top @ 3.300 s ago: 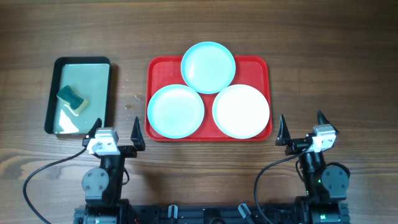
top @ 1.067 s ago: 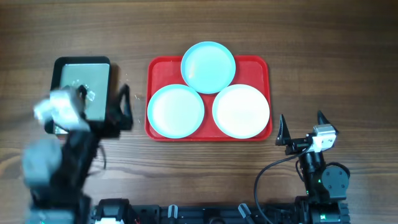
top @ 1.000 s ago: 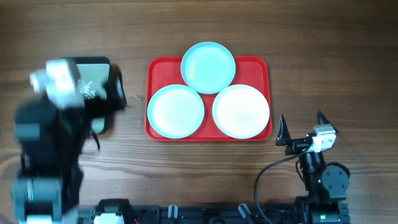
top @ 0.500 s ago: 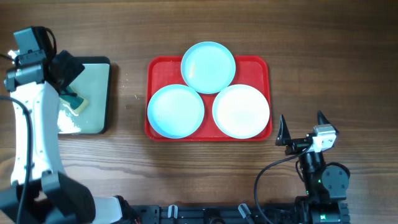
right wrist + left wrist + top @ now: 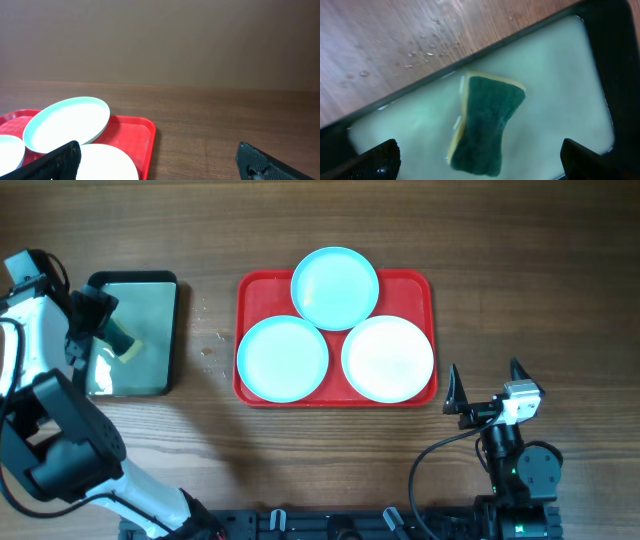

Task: Clean dirty plates on tray and stack at the side
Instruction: 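Reach the left gripper into the water tray and grasp the sponge, then dip and rub the sponge in the soapy water with the left gripper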

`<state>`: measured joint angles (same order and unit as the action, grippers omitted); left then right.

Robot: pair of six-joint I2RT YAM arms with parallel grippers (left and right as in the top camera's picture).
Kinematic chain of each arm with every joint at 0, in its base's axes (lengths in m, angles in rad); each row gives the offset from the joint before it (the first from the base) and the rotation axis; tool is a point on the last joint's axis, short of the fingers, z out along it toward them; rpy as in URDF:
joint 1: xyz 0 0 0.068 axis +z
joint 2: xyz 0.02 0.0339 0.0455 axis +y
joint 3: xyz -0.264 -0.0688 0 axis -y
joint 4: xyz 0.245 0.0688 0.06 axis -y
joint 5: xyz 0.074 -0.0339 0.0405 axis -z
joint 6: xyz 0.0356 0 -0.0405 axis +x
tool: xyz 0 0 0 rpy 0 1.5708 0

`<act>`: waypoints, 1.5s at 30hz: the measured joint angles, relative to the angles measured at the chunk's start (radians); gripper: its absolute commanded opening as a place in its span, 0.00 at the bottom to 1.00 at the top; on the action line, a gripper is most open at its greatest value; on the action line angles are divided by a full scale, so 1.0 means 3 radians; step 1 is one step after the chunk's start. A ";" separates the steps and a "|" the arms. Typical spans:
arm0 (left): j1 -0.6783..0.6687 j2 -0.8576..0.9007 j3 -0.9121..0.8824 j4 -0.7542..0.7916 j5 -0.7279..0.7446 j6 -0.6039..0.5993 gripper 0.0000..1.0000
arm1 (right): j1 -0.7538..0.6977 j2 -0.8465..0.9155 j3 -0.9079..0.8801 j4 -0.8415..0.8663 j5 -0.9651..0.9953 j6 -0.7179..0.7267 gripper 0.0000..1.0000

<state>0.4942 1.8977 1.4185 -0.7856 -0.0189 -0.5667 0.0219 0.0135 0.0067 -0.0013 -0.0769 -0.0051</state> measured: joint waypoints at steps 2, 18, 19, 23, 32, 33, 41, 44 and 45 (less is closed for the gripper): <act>-0.0013 0.0009 0.0000 0.0036 0.0074 -0.0014 0.95 | 0.0000 0.0000 0.0000 0.0000 0.0000 0.0000 1.00; -0.0136 0.0445 0.0000 0.0374 -0.0112 0.0266 0.84 | 0.0000 0.0000 0.0000 0.0000 0.0000 0.0000 1.00; -0.0136 0.0445 0.0000 0.0369 -0.0149 0.0271 0.85 | 0.0000 0.0000 0.0000 0.0000 0.0000 0.0000 1.00; -0.0136 0.0486 -0.0001 0.0369 -0.0212 0.0282 0.89 | 0.0000 0.0000 0.0000 0.0000 0.0000 0.0001 1.00; -0.0136 0.0590 -0.0028 0.0426 -0.0258 0.0309 0.04 | 0.0000 0.0000 0.0000 0.0000 0.0000 0.0000 1.00; -0.0136 0.0590 -0.0028 0.0430 -0.0258 0.0303 0.22 | 0.0000 0.0000 0.0000 0.0000 0.0000 0.0000 1.00; -0.0136 0.0594 -0.0028 0.0436 -0.0285 0.0308 0.86 | 0.0000 0.0000 0.0000 0.0000 0.0000 0.0000 1.00; -0.0136 0.0594 -0.0028 0.0379 -0.0306 0.0305 0.55 | 0.0000 0.0000 0.0000 0.0000 0.0000 0.0000 1.00; -0.0135 0.0594 -0.0028 0.0351 -0.0313 0.0299 0.48 | 0.0000 0.0000 0.0000 0.0000 -0.0001 0.0000 1.00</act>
<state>0.4538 2.0758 1.4101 -0.6804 -0.1127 -0.4770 0.0219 0.0135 0.0067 -0.0013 -0.0772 -0.0051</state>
